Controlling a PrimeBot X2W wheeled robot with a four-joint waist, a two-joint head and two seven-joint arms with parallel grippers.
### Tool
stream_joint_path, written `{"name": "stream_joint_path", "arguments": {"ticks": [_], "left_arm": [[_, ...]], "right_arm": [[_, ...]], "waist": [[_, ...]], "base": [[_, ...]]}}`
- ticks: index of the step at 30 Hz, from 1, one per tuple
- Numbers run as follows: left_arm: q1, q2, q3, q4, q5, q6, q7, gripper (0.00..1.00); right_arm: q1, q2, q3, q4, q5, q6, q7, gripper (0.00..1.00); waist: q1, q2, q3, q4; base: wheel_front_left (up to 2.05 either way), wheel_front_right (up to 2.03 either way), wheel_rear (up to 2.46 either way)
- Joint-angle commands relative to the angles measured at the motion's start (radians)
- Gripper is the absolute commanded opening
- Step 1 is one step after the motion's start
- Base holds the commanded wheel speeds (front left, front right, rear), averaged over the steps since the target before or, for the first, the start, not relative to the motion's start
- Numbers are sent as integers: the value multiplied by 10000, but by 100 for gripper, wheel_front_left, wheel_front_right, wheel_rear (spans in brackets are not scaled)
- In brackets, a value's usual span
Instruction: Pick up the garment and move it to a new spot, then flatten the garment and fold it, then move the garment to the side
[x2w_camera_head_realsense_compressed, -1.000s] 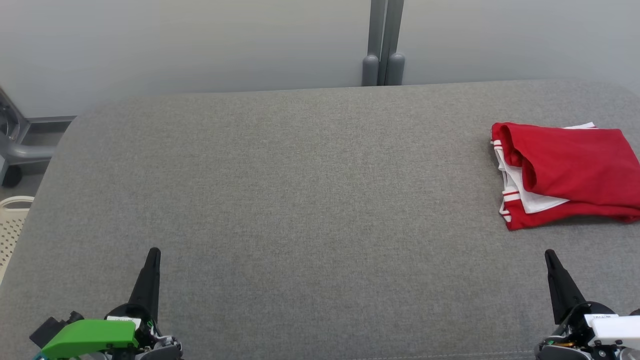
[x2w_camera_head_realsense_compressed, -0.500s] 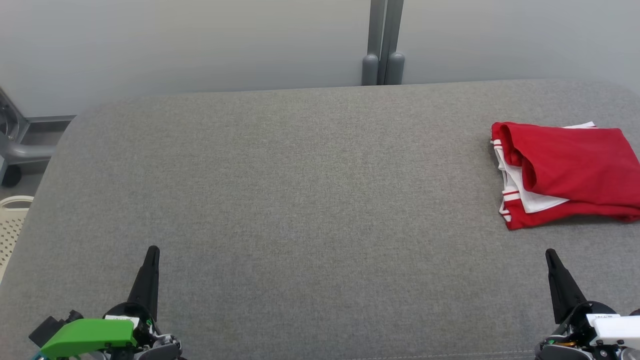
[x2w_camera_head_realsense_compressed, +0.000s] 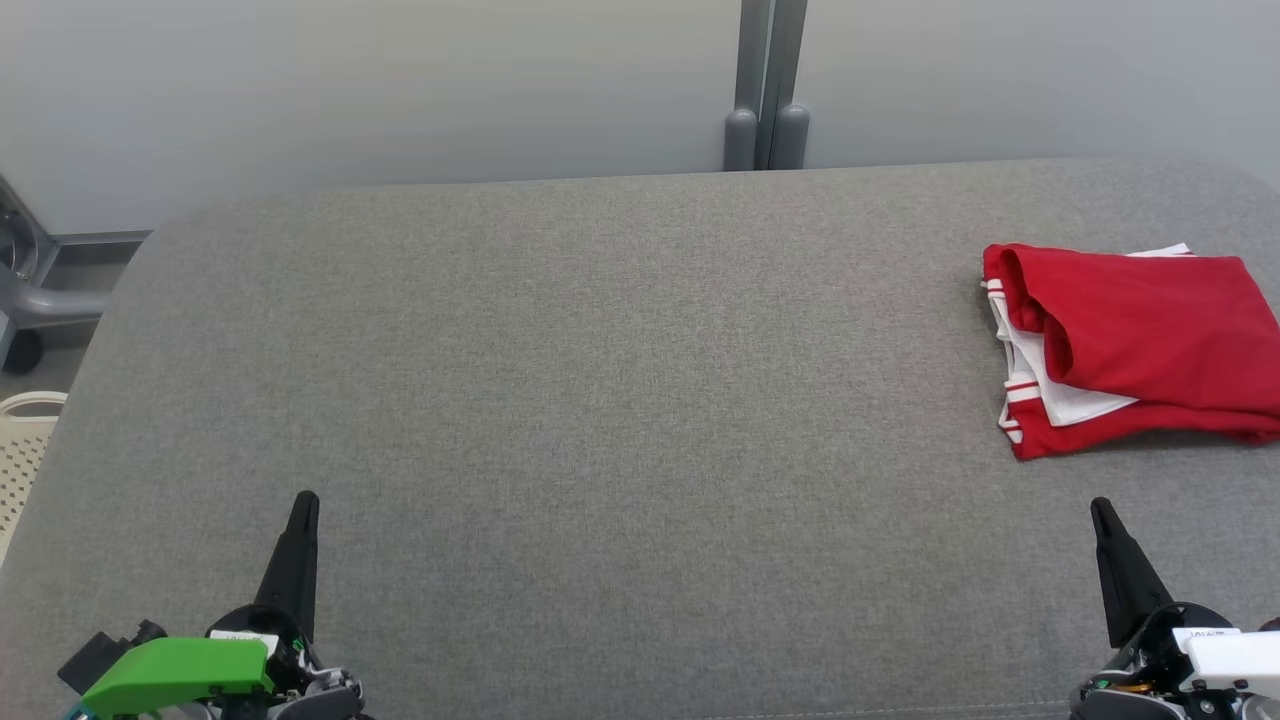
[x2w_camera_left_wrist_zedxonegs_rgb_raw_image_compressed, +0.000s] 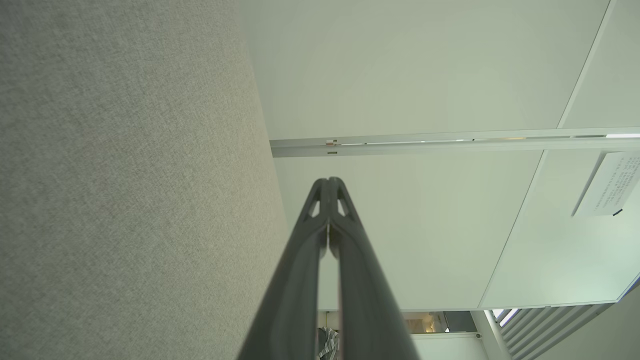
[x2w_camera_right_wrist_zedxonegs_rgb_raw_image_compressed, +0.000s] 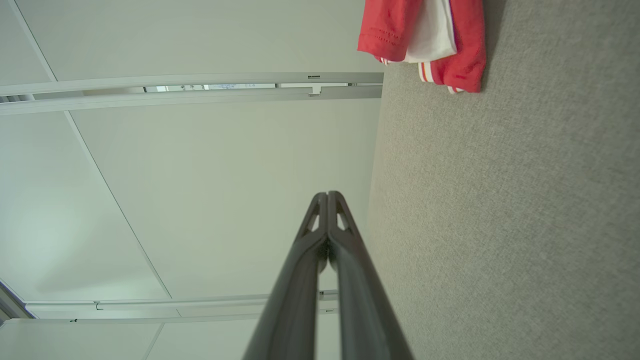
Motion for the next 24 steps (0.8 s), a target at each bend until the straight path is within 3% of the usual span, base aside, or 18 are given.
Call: {"name": "stream_joint_path", "arguments": {"ticks": [1, 24], "left_arm": [[-132, -2, 33, -27, -36, -36, 22, 0], [-131, -3, 34, -28, -34, -36, 24, 0]], "right_arm": [[113, -42, -22, -51, 16, 4, 28, 0], [113, -42, -21, -52, 16, 4, 27, 0]], "waist": [[0, 0, 0, 0], [0, 0, 0, 0]], "base": [[0, 0, 0], [0, 0, 0]]}}
